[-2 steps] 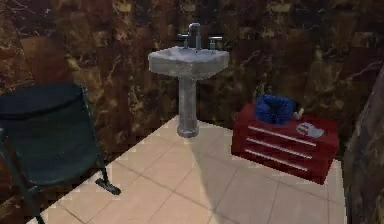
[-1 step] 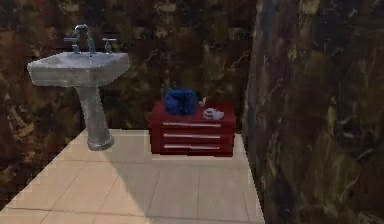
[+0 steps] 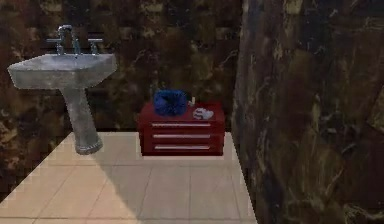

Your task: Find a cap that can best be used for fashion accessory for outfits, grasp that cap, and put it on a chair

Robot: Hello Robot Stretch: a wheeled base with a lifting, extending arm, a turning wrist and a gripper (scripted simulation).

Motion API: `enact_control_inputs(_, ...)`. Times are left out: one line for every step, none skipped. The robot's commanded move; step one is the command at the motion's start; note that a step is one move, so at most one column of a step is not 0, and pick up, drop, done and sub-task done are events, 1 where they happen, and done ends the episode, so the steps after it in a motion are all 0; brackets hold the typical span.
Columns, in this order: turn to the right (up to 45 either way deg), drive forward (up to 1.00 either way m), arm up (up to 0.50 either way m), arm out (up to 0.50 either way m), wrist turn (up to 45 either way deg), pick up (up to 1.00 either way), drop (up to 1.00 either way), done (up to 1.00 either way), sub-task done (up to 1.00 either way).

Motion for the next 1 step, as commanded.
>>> enact_control_inputs(0.0,1.00,0.00,0.00,0.0,0.00,0.00,0.00,0.00)
